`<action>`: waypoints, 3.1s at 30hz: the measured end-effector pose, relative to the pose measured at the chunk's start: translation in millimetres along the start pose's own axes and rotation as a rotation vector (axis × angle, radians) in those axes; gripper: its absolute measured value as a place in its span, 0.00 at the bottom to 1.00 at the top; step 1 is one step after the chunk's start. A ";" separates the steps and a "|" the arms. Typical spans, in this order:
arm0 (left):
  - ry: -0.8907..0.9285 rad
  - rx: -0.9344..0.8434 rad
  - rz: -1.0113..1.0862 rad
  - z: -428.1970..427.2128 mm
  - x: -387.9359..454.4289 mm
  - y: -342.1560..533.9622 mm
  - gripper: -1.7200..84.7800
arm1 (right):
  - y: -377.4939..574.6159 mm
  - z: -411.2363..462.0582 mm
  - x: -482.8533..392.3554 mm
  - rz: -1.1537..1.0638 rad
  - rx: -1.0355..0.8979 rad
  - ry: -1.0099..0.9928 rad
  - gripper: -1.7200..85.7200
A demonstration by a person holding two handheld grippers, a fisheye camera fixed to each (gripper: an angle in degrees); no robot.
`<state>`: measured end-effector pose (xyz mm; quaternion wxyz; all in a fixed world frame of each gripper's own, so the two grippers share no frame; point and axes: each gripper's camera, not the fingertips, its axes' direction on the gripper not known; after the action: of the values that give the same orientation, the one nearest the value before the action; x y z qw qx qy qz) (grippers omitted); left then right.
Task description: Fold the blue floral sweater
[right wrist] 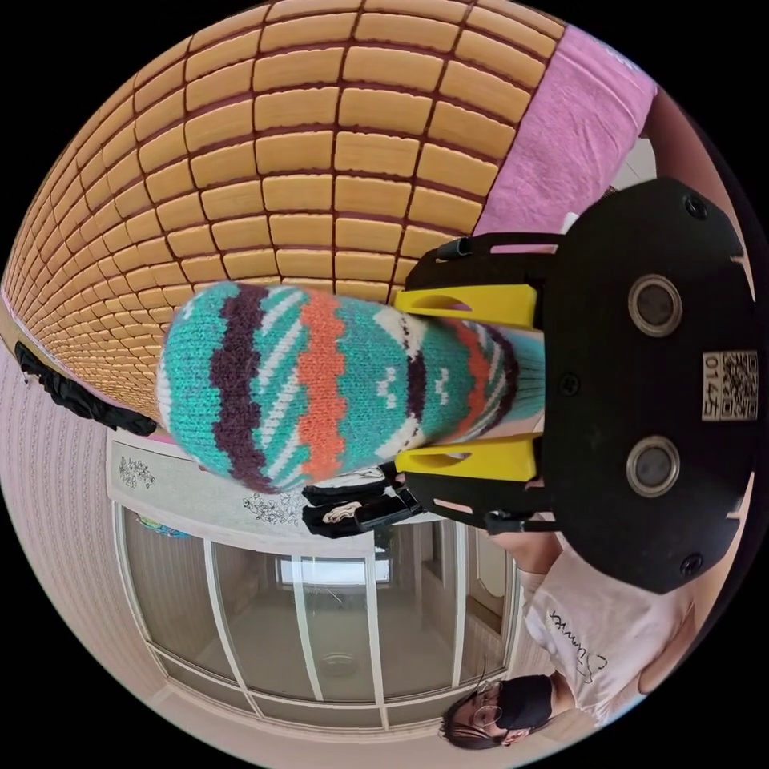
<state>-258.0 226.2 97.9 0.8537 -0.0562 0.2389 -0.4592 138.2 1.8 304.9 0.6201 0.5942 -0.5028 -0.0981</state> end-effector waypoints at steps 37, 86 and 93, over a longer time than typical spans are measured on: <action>0.039 -0.030 0.039 8.5 -17.1 49.9 0.16 | -2.4 24.7 -154.5 -0.205 -0.098 0.303 0.20; -0.871 0.308 0.158 -301.6 78.8 -162.0 0.15 | -88.6 64.7 -371.3 -0.666 -0.266 0.794 0.05; -0.750 0.322 0.329 -292.5 230.0 -161.9 0.15 | 100.2 -141.5 -356.6 -0.438 0.194 0.912 0.08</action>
<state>-408.3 -16.8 -190.2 0.9410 -0.0464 -0.1563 -0.2965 25.8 376.1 237.8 0.6832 0.7227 -0.0519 0.0907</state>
